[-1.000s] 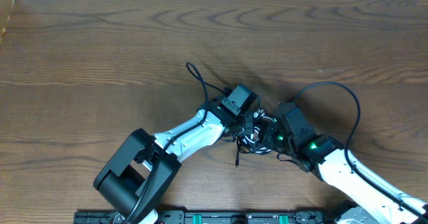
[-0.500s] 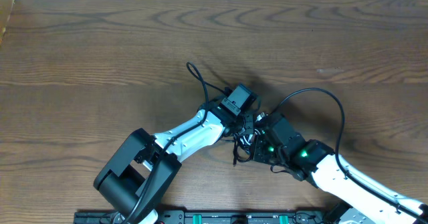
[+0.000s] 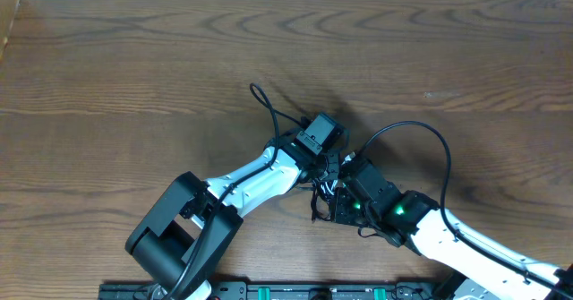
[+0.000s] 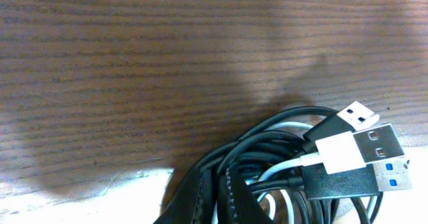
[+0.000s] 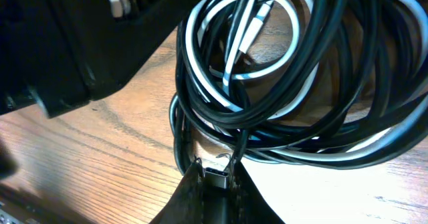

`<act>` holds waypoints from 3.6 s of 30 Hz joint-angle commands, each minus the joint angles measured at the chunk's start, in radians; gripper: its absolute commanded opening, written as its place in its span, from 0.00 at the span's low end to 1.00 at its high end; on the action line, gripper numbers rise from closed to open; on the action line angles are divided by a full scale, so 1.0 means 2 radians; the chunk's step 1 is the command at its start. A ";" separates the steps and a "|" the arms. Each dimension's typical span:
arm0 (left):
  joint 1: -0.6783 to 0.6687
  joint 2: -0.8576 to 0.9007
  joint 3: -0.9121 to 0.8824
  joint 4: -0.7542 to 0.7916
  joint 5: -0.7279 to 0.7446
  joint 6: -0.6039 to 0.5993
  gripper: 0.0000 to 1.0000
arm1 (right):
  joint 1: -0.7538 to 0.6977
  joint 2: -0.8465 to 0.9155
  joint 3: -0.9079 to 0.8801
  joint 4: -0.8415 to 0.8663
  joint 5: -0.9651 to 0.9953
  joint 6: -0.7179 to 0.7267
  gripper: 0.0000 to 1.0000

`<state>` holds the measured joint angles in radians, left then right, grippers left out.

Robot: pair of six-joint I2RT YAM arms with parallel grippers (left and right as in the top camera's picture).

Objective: Untangle cables

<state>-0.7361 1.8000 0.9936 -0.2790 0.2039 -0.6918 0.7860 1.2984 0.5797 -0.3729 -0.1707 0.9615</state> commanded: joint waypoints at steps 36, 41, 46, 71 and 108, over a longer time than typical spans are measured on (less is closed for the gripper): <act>-0.001 0.017 -0.003 0.001 -0.011 -0.001 0.08 | -0.039 0.009 0.004 0.010 -0.002 0.033 0.01; -0.001 0.017 -0.003 0.001 -0.011 -0.001 0.08 | -0.007 0.031 0.003 0.016 0.025 0.077 0.01; -0.001 0.017 -0.003 0.001 -0.011 -0.001 0.08 | 0.017 0.068 0.003 0.028 0.024 0.098 0.01; 0.010 0.002 -0.003 0.000 0.005 0.022 0.14 | -0.023 -0.034 0.008 0.028 -0.049 -0.094 0.63; 0.251 -0.134 -0.054 -0.140 0.058 0.178 0.75 | 0.002 0.072 0.108 -0.049 0.077 -0.241 0.59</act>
<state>-0.2367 1.5253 0.8856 -0.5663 0.3405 -0.3775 0.7708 1.3983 0.7849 -0.4740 -0.0650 0.5407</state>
